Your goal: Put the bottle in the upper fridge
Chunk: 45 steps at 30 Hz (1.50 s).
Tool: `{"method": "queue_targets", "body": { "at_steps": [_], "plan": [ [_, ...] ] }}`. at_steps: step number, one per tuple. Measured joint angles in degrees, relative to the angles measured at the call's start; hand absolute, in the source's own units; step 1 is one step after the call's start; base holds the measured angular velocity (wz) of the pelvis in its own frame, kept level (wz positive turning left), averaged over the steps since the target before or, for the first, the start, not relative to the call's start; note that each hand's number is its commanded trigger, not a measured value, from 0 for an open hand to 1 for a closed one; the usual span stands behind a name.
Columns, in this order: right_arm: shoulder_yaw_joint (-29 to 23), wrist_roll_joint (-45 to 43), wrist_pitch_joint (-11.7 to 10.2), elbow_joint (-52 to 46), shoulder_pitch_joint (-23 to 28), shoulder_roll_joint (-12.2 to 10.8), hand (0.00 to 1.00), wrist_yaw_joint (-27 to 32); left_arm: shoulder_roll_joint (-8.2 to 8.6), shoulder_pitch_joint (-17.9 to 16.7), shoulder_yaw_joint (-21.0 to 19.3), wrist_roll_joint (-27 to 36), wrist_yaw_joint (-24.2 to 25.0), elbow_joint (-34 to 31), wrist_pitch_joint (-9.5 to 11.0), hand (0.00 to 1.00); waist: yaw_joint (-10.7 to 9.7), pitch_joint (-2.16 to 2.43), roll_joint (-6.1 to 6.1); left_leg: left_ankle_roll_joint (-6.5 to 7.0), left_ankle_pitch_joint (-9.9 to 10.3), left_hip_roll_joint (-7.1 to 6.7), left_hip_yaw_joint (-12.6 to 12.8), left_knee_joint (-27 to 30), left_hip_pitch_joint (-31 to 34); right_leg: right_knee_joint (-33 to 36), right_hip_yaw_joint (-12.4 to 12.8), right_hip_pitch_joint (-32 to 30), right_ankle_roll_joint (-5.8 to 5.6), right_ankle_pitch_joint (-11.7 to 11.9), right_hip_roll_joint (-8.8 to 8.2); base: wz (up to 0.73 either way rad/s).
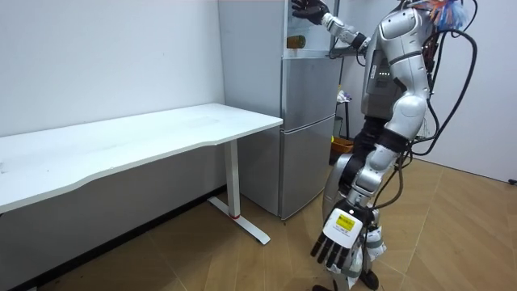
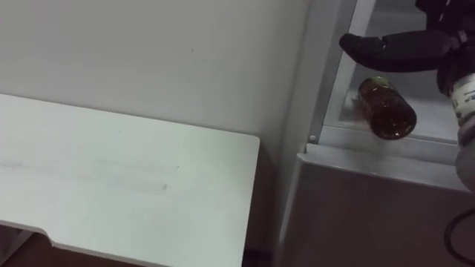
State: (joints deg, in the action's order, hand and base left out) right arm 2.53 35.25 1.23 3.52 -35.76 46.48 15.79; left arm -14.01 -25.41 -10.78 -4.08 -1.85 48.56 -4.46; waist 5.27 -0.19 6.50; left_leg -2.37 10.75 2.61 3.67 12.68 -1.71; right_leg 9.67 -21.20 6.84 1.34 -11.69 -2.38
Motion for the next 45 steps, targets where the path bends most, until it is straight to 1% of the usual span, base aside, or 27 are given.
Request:
{"method": "queue_targets", "body": {
  "at_steps": [3, 4, 7, 8, 11, 13, 14, 15, 16, 17, 18, 19, 21, 22, 23, 25, 27, 30, 32, 33, 37, 39, 40, 41, 42, 43, 45],
  "plan": [
    [-0.27, -0.26, -0.29, -0.12, 2.65, -0.11, 0.0, 0.09, 0.01, -0.09, 0.01, -0.08, -0.23, 0.51, -0.06, 0.0, -0.05, 0.02, 0.03, 0.04, 0.03, 0.0, -0.02, 0.15, 0.0, -0.06, 0.0, 0.1, -0.01, 0.0, 0.01, 0.0],
    [-1.01, -1.89, -0.41, -0.72, 4.58, -0.56, 0.0, 0.14, 0.02, -0.12, 0.01, -0.09, -0.27, 0.52, -0.09, 0.0, -0.03, 0.04, 0.05, 0.05, 0.04, 0.0, -0.02, 0.18, -0.01, -0.06, 0.02, 0.14, -0.02, 0.01, 0.01, 0.0],
    [-2.04, -3.42, -0.44, -2.21, 7.52, -1.92, 0.0, 0.41, 0.04, -0.13, 0.09, -0.09, -0.28, 0.58, -0.18, 0.0, -0.24, 0.09, -0.2, 0.05, 0.04, 0.01, 0.08, 0.22, -0.07, 0.02, 0.22, 0.09, -0.02, 0.02, 0.01, -0.02],
    [-2.05, -3.94, -0.44, -2.54, 8.3, -1.99, 0.0, 0.42, 0.05, -0.06, 0.27, -0.33, -0.31, 0.57, -0.18, 0.0, -0.25, 0.25, -0.38, 0.06, 0.04, 0.01, 0.23, 0.17, -0.16, 0.08, 0.53, 0.08, -0.02, 0.02, 0.02, -0.08],
    [-2.6, -3.98, -0.45, -3.67, 9.14, -1.99, 0.0, 1.05, 0.08, -0.01, 0.23, -0.6, -0.39, 0.57, -0.15, 0.0, -0.27, 0.46, -1.27, 0.06, 0.04, 0.09, 0.95, -0.17, -0.7, 0.12, 1.18, 0.12, -0.03, 0.02, 0.02, -0.12],
    [-3.93, -4.09, -1.3, -5.22, 10.0, -2.1, 0.0, 1.95, 0.1, 0.11, 0.22, -0.64, -0.46, 0.59, -0.05, 0.0, -0.22, 0.65, -1.71, 0.09, -0.01, 0.08, 1.14, -0.58, -1.13, 0.1, 1.43, 0.31, -0.03, 0.02, 0.03, -0.05],
    [-4.13, -4.09, -1.7, -5.51, 10.07, -2.26, 0.0, 2.35, 0.14, 0.11, 0.24, -0.64, -0.49, 0.6, 0.07, 0.0, -0.17, 0.59, -1.77, 0.09, -0.02, 0.08, 1.15, -0.63, -1.25, 0.09, 1.43, 0.4, -0.03, 0.01, 0.03, 0.0],
    [-4.76, -4.09, -2.44, -6.23, 10.13, -3.4, 0.0, 3.14, 0.17, 0.14, 0.26, -0.6, -0.49, 0.96, 0.4, 0.0, -0.39, 0.56, -1.76, 0.07, -0.06, 0.08, 1.19, -0.85, -1.52, -0.01, 1.48, 0.55, -0.05, 0.0, 0.05, -0.05],
    [-6.11, -4.09, -3.38, -7.54, 11.06, -4.87, 0.0, 3.99, 0.17, 0.38, 0.26, -0.6, -0.5, 1.26, 0.58, 0.0, -0.53, 0.3, -2.13, 0.06, -0.08, 0.1, 1.45, -0.94, -1.73, -0.08, 1.83, 0.6, -0.06, -0.01, 0.12, -0.08],
    [-6.76, -4.12, -3.99, -8.44, 11.88, -5.55, 0.0, 4.37, 0.2, 0.59, 0.26, -0.6, -0.56, 1.55, 0.81, 0.0, -0.31, 0.29, -2.11, 0.06, -0.07, 0.11, 1.61, -0.95, -1.8, -0.09, 2.08, 0.61, -0.1, -0.03, 0.15, -0.11],
    [-7.53, -3.93, -5.19, -9.94, 13.52, -6.93, 0.0, 4.77, 0.44, 0.95, 0.36, -0.54, -1.16, 2.22, 1.01, 0.0, -0.21, 0.26, -2.14, 0.08, -0.06, 0.12, 1.94, -0.99, -1.99, -0.09, 2.44, 0.6, -0.16, -0.07, 0.14, -0.1],
    [-7.76, -3.67, -5.43, -10.9, 14.37, -7.5, 0.0, 4.81, 0.68, 0.96, 0.47, -0.5, -1.63, 2.33, 1.03, 0.0, -0.23, 0.23, -2.19, 0.1, -0.04, 0.12, 2.14, -1.03, -2.05, -0.08, 2.6, 0.58, -0.16, -0.07, 0.13, -0.14],
    [-8.35, -3.34, -5.58, -14.3, 17.66, -9.95, 0.0, 4.68, 1.75, 1.56, 0.55, -0.51, -2.74, 3.32, 1.12, 0.0, -0.4, 0.03, -2.57, 0.24, 0.06, 0.16, 2.91, -1.1, -2.08, -0.01, 3.3, 0.11, -0.24, -0.03, 0.24, -0.17],
    [-8.42, -3.34, -5.66, -15.63, 19.09, -11.21, 0.0, 4.63, 1.95, 1.56, 1.11, -0.43, -2.79, 3.4, 1.24, 0.0, -0.46, -0.05, -2.74, 0.27, 0.08, 0.21, 3.4, -1.32, -2.13, -0.02, 3.75, -0.08, -0.3, 0.01, 0.42, -0.17],
    [-8.43, -3.13, -5.69, -16.06, 19.71, -11.82, 0.0, 4.44, 1.99, 1.56, 1.37, -0.43, -2.79, 3.51, 1.33, 0.0, -0.58, -0.09, -2.82, 0.28, 0.09, 0.23, 3.61, -1.38, -2.2, -0.01, 3.87, -0.14, -0.32, 0.03, 0.41, -0.14],
    [-9.11, -1.24, -5.73, -17.09, 21.74, -14.44, 0.0, 4.02, 2.06, 2.01, 1.73, -0.46, -2.73, 5.06, 2.01, 0.0, -1.2, -0.04, -3.15, 0.37, 0.15, 0.23, 3.77, -1.39, -2.13, 0.11, 3.95, -0.22, -0.41, 0.12, 0.4, -0.05],
    [-9.45, -0.05, -6.04, -17.77, 22.27, -16.08, 0.0, 3.94, 2.14, 2.34, 1.79, -0.45, -2.43, 6.02, 2.07, 0.0, -1.68, 0.03, -3.55, 0.4, 0.17, 0.23, 3.89, -1.39, -2.03, 0.12, 4.06, -0.44, -0.42, 0.23, 0.41, -0.03],
    [-10.41, 1.16, -7.04, -18.16, 22.7, -17.78, 0.0, 2.59, 2.25, 2.67, 1.9, -0.45, -2.37, 6.62, 2.4, 0.0, -2.02, 0.18, -4.18, 0.42, 0.18, 0.26, 4.22, -1.44, -1.93, 0.15, 4.14, -0.76, -0.42, 0.28, 0.39, -0.06],
    [-10.75, 2.13, -7.76, -18.18, 23.3, -18.03, 0.0, 1.73, 2.29, 2.65, 2.06, -0.55, -2.37, 6.65, 2.86, 0.0, -2.01, 0.37, -4.58, 0.42, 0.18, 0.25, 4.37, -1.55, -2.04, 0.2, 4.39, -0.87, -0.41, 0.28, 0.4, -0.06],
    [-10.86, 4.77, -7.98, -18.56, 24.27, -18.14, 0.0, 1.3, 2.36, 2.53, 2.09, -0.58, -2.37, 6.66, 3.21, 0.0, -1.87, 0.51, -4.69, 0.41, 0.18, 0.29, 4.62, -1.62, -2.18, 0.21, 5.05, -0.87, -0.41, 0.28, 0.46, -0.17],
    [-10.87, 14.78, -7.98, -20.21, 26.88, -20.89, 0.0, -1.26, 2.92, 2.09, 2.08, -0.58, -2.38, 6.96, 3.25, 0.0, -1.77, 0.52, -4.71, 0.37, 0.2, 0.57, 6.12, -1.98, -3.02, 0.21, 6.37, -0.74, -0.4, 0.27, 0.51, -0.17],
    [-11.03, 20.77, -8.4, -21.16, 28.52, -23.3, 0.0, -3.48, 3.42, 2.74, 2.13, -0.54, -2.31, 8.58, 3.83, 0.0, -1.82, 0.46, -4.66, 0.36, 0.2, 0.59, 6.43, -1.92, -3.06, 0.23, 6.75, -0.8, -0.37, 0.29, 0.68, -0.07],
    [-11.03, 22.36, -9.4, -21.23, 29.97, -24.84, 0.0, -5.15, 3.54, 3.32, 2.13, -0.46, -2.25, 9.56, 3.98, 0.0, -1.81, 0.43, -4.61, 0.37, 0.2, 0.59, 6.44, -1.87, -3.04, 0.17, 6.77, -0.82, -0.36, 0.3, 0.71, 0.0],
    [-11.05, 23.12, -9.58, -21.23, 30.77, -25.67, 0.0, -5.9, 3.62, 3.39, 2.13, -0.37, -2.19, 9.63, 4.04, 0.0, -1.8, 0.32, -4.74, 0.36, 0.21, 0.6, 6.44, -1.83, -3.02, 0.08, 6.76, -0.84, -0.37, 0.3, 0.71, 0.0],
    [-11.04, 23.77, -9.93, -21.28, 32.55, -27.37, 0.0, -6.97, 3.96, 3.45, 2.13, -0.38, -2.18, 9.62, 4.24, 0.0, -1.81, 0.28, -4.76, 0.31, 0.32, 0.64, 6.5, -1.71, -3.04, 0.04, 6.9, -0.98, -0.37, 0.3, 0.73, -0.03],
    [-11.0, 24.41, -9.96, -21.29, 33.9, -29.03, 0.0, -7.66, 4.48, 3.51, 2.24, -0.39, -2.19, 9.63, 4.28, 0.0, -1.79, 0.21, -5.01, 0.34, 0.65, 0.72, 6.51, -1.35, -2.9, 0.11, 6.91, -1.04, -0.37, 0.3, 0.77, -0.04],
    [-11.02, 26.37, -9.98, -21.29, 35.8, -30.85, 0.0, -8.45, 5.08, 3.55, 2.85, -0.12, -2.19, 9.63, 4.33, 0.0, -1.83, 0.23, -5.56, 0.45, 0.95, 0.72, 6.51, -1.22, -2.85, 0.17, 6.97, -1.06, -0.44, 0.34, 0.79, 0.0]
  ]
}}
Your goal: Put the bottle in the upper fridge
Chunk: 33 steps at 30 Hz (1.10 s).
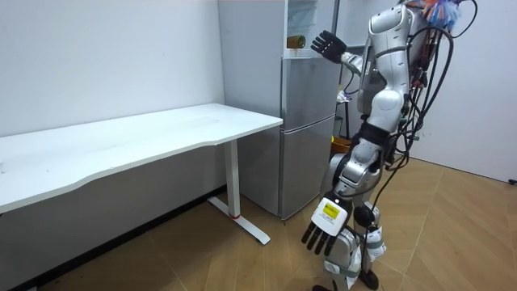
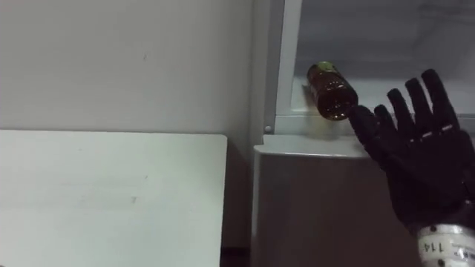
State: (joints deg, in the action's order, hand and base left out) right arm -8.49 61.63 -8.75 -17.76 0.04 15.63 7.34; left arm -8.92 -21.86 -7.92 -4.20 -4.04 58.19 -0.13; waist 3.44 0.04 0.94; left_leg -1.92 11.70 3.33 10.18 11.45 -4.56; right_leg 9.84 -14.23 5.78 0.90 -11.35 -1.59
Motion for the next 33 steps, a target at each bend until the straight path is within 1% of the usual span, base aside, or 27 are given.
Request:
{"method": "queue_targets", "body": {
  "at_steps": [2, 4, 6, 8, 9, 10, 12, 16, 19, 23, 25, 29, 32, 33],
  "plan": [
    [0.0, 3.05, -0.03, -0.02, 2.06, -0.54, 0.0, -0.9, 0.4, -0.02, 0.02, 0.25, -0.08, 0.0, 0.26, 0.0, -0.02, 0.01, -0.5, 0.08, 0.06, -0.05, 0.08, -0.07, 0.01, 0.01, 0.07, -0.06, -0.1, 0.06, -0.04, -0.02],
    [-0.09, 6.08, -0.04, -0.01, 4.54, -0.88, 0.0, -2.04, 0.91, -0.2, 0.16, 0.17, -0.29, 0.15, 0.52, 0.0, -0.11, 0.18, -1.04, 0.14, 0.09, -0.05, 0.57, -0.12, 0.04, 0.13, 0.11, -0.35, -0.15, 0.11, -0.13, -0.09],
    [-0.1, 7.07, -0.2, 0.08, 6.69, -0.99, 0.0, -3.7, 1.19, -0.25, 0.18, 0.19, -0.3, 0.36, 0.6, 0.0, -0.21, 0.42, -1.53, 0.16, 0.1, -0.05, 0.93, -0.16, 0.1, 0.26, 0.35, -0.73, -0.16, 0.12, -0.16, -0.11],
    [-0.08, 8.04, -0.2, 0.65, 8.62, -1.57, 0.0, -4.97, 1.4, -0.44, 0.19, 0.19, -0.32, 0.49, 0.74, 0.0, -0.2, 0.42, -1.62, 0.16, 0.1, -0.02, 1.5, -0.17, 0.0, 0.42, 0.89, -0.92, -0.16, 0.12, -0.14, -0.15],
    [-0.2, 7.98, -0.21, 1.95, 9.42, -2.26, 0.0, -5.82, 1.55, -0.55, 0.19, 0.19, -0.35, 0.64, 0.95, 0.0, -0.39, 0.6, -1.92, 0.17, 0.1, -0.02, 1.81, -0.06, -0.09, 0.79, 1.32, -0.93, -0.16, 0.12, -0.15, -0.13],
    [-0.21, 7.83, -0.22, 4.35, 9.83, -2.49, 0.0, -7.02, 1.66, -0.47, 0.18, 0.19, -0.36, 0.76, 1.02, 0.0, -0.78, 0.68, -2.1, 0.17, 0.1, -0.04, 1.93, -0.05, -0.15, 0.78, 1.57, -0.93, -0.17, 0.12, -0.19, -0.08],
    [-0.37, 8.19, -0.09, 8.17, 10.86, -2.76, 0.0, -8.2, 1.67, -0.14, -0.02, 0.18, -0.36, 1.24, 1.49, 0.0, -1.45, 0.68, -2.09, 0.17, 0.09, -0.04, 1.95, -0.01, -0.16, 0.79, 1.61, -0.94, -0.17, 0.11, -0.22, 0.0],
    [-2.14, 10.0, -0.11, 14.96, 13.83, -4.95, 0.0, -8.99, 1.88, 0.17, -0.1, 0.19, -0.34, 1.49, 1.57, 0.0, -1.75, 0.67, -2.1, 0.17, 0.1, -0.02, 1.96, 0.17, -0.24, 0.71, 2.06, -1.0, -0.24, 0.02, -0.31, 0.0],
    [-2.14, 11.2, -0.07, 17.52, 14.79, -4.95, 0.0, -8.99, 1.97, 0.3, -0.1, 0.22, -0.35, 1.5, 1.67, 0.0, -1.79, 0.62, -2.16, 0.18, 0.09, 0.0, 2.13, 0.03, -0.53, 0.85, 2.65, -1.0, -0.27, -0.01, -0.26, -0.05],
    [-2.14, 12.14, -0.17, 21.45, 15.2, -4.92, 0.0, -9.46, 1.96, 1.12, -0.07, 0.22, -0.89, 2.08, 1.99, 0.0, -2.67, 0.53, -2.25, 0.29, 0.18, 0.03, 2.13, -0.14, -0.61, 1.01, 2.78, -1.12, -0.29, -0.01, -0.2, 0.0],
    [-2.09, 12.09, -0.17, 24.84, 15.4, -4.92, 0.0, -9.42, 1.94, 1.8, -0.06, 0.21, -1.65, 2.97, 2.13, 0.0, -3.21, 0.58, -2.15, 0.35, 0.22, -0.01, 2.15, -0.17, -0.6, 1.02, 2.84, -1.2, -0.32, 0.01, -0.16, 0.0],
    [-2.08, 12.05, -0.19, 26.74, 17.17, -4.91, 0.0, -9.29, 1.86, 2.17, -0.1, 0.21, -2.04, 3.46, 2.46, 0.0, -3.39, 0.54, -2.12, 0.39, 0.24, -0.03, 2.37, -0.19, 0.0, 1.16, 3.16, -2.05, -0.33, 0.17, 0.01, -0.06],
    [-1.95, 10.9, -1.33, 31.97, 17.17, -4.91, 0.0, -9.2, 1.68, 2.18, -0.08, 0.33, -2.11, 3.78, 2.78, 0.0, -3.61, 0.61, -1.85, 0.39, 0.24, -0.04, 2.41, -0.09, -0.19, 0.94, 3.35, -1.84, -0.32, 0.28, -0.01, -0.05],
    [-1.83, 9.55, -1.54, 35.8, 16.85, -4.92, 0.0, -8.87, 1.68, 2.19, 0.1, 1.07, -2.29, 3.78, 3.06, 0.0, -3.59, 0.58, -1.55, 0.39, 0.24, -0.06, 2.43, -0.07, -0.19, 0.92, 3.34, -1.85, -0.32, 0.28, -0.04, 0.0]
  ]
}}
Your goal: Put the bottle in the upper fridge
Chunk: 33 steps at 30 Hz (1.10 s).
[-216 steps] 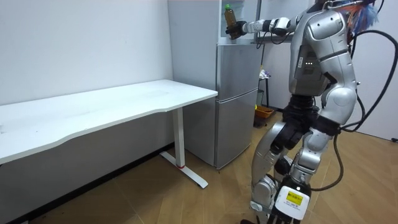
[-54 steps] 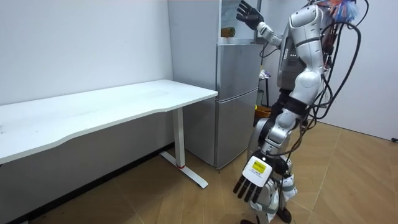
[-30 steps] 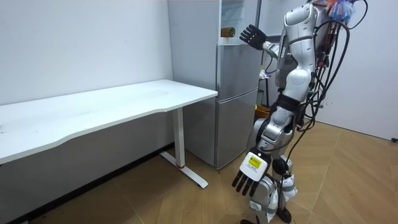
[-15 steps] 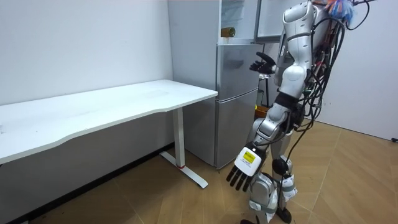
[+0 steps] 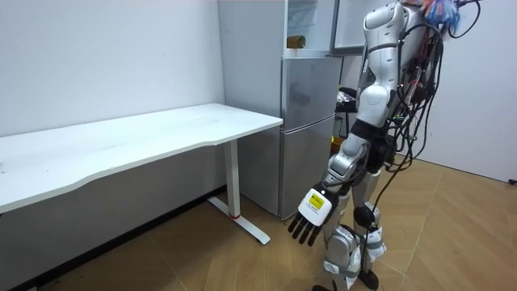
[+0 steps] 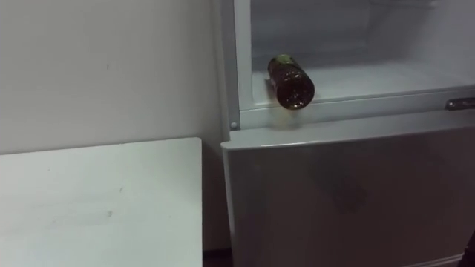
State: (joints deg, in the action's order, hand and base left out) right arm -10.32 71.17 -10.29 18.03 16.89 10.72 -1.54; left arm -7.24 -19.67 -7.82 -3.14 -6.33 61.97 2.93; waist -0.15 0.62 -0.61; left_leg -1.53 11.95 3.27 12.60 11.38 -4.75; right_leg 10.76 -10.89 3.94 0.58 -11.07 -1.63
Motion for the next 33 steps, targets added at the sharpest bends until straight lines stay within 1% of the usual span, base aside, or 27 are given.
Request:
{"method": "queue_targets", "body": {
  "at_steps": [3, 5, 7, 10, 12, 15, 18, 19, 20, 23, 25, 28, 29, 31, 33],
  "plan": [
    [0.07, -2.04, 0.21, 6.62, 0.04, -0.42, 0.0, 2.58, 0.0, -0.1, 0.54, 1.48, -0.24, 0.03, 0.05, 0.0, 0.09, -0.08, 0.1, 0.01, 0.01, -0.02, -0.02, 0.01, 0.09, -0.01, -0.02, -0.09, -0.05, -0.06, -0.23, 0.0],
    [0.04, -2.29, 0.33, 8.65, -0.01, -0.64, 0.0, 3.82, -0.1, -0.06, 0.54, 1.56, -0.23, 0.02, 0.06, 0.0, -0.32, -0.12, 0.09, 0.01, 0.01, -0.02, -0.04, -0.02, 0.17, 0.01, 0.04, -0.16, -0.11, -0.22, -0.25, 0.02],
    [-0.1, -2.33, 0.33, 11.75, -0.33, -0.8, 0.0, 4.79, -0.18, -0.19, 0.36, 4.61, -0.07, -0.01, 0.05, 0.0, -1.18, -0.12, 0.26, 0.01, 0.01, 0.02, -0.02, -0.02, 0.07, 0.01, 0.08, -0.02, -0.12, -0.27, -0.27, 0.02],
    [-0.45, -2.38, 0.3, 16.31, -0.23, -0.68, 0.0, 7.7, -0.26, -0.12, 0.29, 7.38, 0.26, -0.03, 0.14, 0.0, -1.33, -0.11, 0.52, 0.01, 0.01, -0.02, -0.06, -0.05, -0.11, 0.04, 0.08, 0.1, -0.12, -0.28, -0.26, 0.0],
    [-0.77, -4.37, 0.33, 19.39, 0.01, -0.9, 0.0, 9.64, -0.27, -0.17, -0.15, 7.48, 0.16, -0.1, 0.18, 0.0, -1.4, -0.21, 0.69, 0.01, 0.01, -0.03, -0.07, -0.09, -0.18, 0.09, 0.18, 0.04, -0.12, -0.32, -0.26, 0.0],
    [-2.87, -4.44, 0.38, 24.34, 0.07, -1.36, 0.0, 12.66, -0.28, -0.18, -0.48, 8.07, -0.94, -0.1, 0.2, 0.0, -1.87, -0.27, 0.98, 0.01, 0.02, -0.04, -0.17, -0.17, -0.17, 0.09, 0.25, -0.02, -0.16, -0.39, -0.26, 0.0],
    [-5.21, -3.72, 0.32, 24.91, 0.27, -1.62, 0.0, 16.02, -0.38, -0.14, -0.61, 8.28, -1.03, -0.17, 0.19, 0.0, -2.93, -0.33, 0.92, 0.03, 0.03, -0.04, -0.2, -0.73, -0.02, 0.15, 0.32, -0.49, -0.15, -0.38, -0.18, -0.02],
    [-6.04, -3.23, 0.31, 24.74, 0.25, -1.62, 0.0, 17.47, -0.49, 0.0, -0.64, 8.28, -1.07, -0.43, 0.22, 0.0, -3.09, -0.29, 1.06, 0.03, 0.03, -0.03, -0.18, -0.75, 0.13, 0.25, 0.55, -0.75, -0.11, -0.35, -0.05, -0.07],
    [-6.5, -2.79, 0.31, 24.52, 0.26, -1.62, 0.0, 18.24, -0.53, 0.0, -0.64, 8.29, -1.08, -0.55, 0.32, 0.0, -3.22, -0.31, 1.06, 0.03, 0.03, -0.03, -0.18, -0.76, 0.17, 0.3, 0.57, -0.78, -0.11, -0.34, 0.0, -0.07],
    [-7.6, -1.48, -0.89, 22.96, 0.12, -1.49, 0.0, 22.85, -0.63, -0.02, -0.74, 8.16, -2.02, -0.61, 1.36, 0.0, -3.26, -0.36, 1.18, 0.03, 0.03, -0.12, 0.05, -0.76, 0.0, 1.04, 0.73, -1.06, -0.09, -0.54, 0.01, -0.04],
    [-9.11, -1.28, -0.97, 21.06, -0.16, -1.45, 0.0, 25.41, -0.81, -0.27, -0.97, 8.18, -2.16, -0.85, 1.38, 0.0, -3.42, -0.39, 1.25, 0.03, 0.03, -0.12, 0.34, -1.02, -0.15, 1.02, 1.04, -1.2, -0.15, -0.63, 0.09, -0.04],
    [-9.7, -1.43, -1.2, 20.45, -0.66, -0.3, 0.0, 28.16, -1.11, -1.76, -1.2, 8.17, -2.12, -2.89, 1.38, 0.0, -3.38, -0.38, 1.54, 0.02, 0.02, -0.17, 0.58, -1.76, -0.84, 1.03, 1.13, -0.97, -0.18, -0.8, 0.11, -0.02],
    [-9.77, -1.5, -1.19, 20.08, -0.69, 0.0, 0.0, 28.66, -1.13, -2.14, -1.3, 8.17, -2.11, -3.3, 1.39, 0.0, -3.46, -0.32, 1.65, 0.02, 0.02, -0.17, 0.61, -1.76, -0.86, 1.02, 1.02, -0.95, -0.18, -0.81, 0.11, 0.0],
    [-12.5, -2.33, -1.36, 18.28, -1.29, 0.39, 0.0, 30.02, -1.13, -3.5, -1.54, 8.1, -1.91, -5.17, 1.37, 0.0, -4.48, -0.36, 1.75, 0.02, 0.02, -0.29, 0.48, -1.78, -0.87, 1.01, 0.69, -0.89, -0.2, -0.82, -0.05, 0.0],
    [-14.7, -2.29, -1.67, 17.24, -1.71, 0.89, 0.0, 31.76, -1.13, -3.7, -1.94, 8.08, -1.61, -6.23, 1.38, 0.0, -4.47, -0.38, 1.85, 0.04, 0.0, -0.37, 0.52, -1.77, -0.93, 1.01, 0.76, -0.87, -0.23, -0.84, -0.14, 0.0]
  ]
}}
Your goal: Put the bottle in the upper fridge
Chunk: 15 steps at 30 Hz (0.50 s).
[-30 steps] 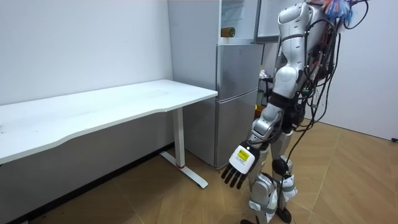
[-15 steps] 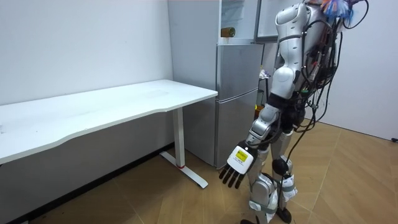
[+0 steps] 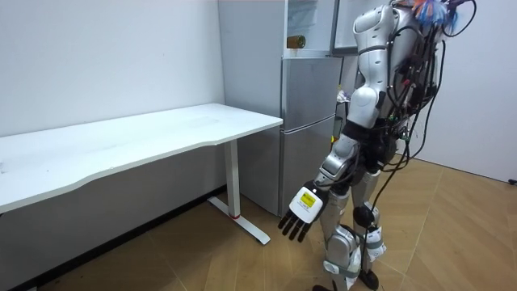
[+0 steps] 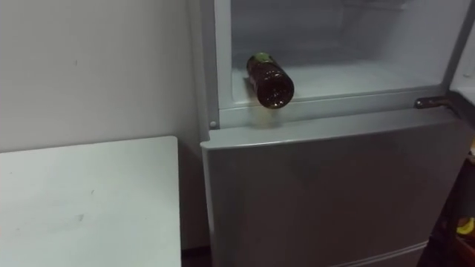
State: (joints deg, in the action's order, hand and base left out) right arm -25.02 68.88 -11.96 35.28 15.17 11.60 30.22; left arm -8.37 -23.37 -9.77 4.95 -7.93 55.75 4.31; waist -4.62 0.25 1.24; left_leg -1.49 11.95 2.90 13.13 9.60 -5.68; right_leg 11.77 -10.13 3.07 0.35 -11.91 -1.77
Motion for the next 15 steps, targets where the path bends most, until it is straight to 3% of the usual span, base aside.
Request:
{"method": "queue_targets", "body": {
  "at_steps": [9, 15],
  "plan": [
    [-1.65, -0.04, -1.24, -5.33, 0.47, 2.21, 0.0, 7.06, -0.13, 0.03, -1.34, 0.18, 1.58, -1.35, 0.28, 0.0, 0.15, -0.24, 1.28, 0.01, -0.01, -0.24, 0.25, 0.0, -0.01, 0.06, 0.75, -0.23, -0.35, -0.27, -0.12, -0.01],
    [-5.17, -1.49, -2.25, -13.04, 0.34, 3.88, 0.0, 12.09, -1.29, 0.04, -1.48, 0.62, 1.99, -0.5, 0.55, 0.0, 0.24, -0.28, 2.0, 0.02, -0.01, -0.31, 0.14, 0.02, -0.02, 0.04, 0.69, -0.18, -0.37, -0.28, -0.12, 0.0]
  ]
}}
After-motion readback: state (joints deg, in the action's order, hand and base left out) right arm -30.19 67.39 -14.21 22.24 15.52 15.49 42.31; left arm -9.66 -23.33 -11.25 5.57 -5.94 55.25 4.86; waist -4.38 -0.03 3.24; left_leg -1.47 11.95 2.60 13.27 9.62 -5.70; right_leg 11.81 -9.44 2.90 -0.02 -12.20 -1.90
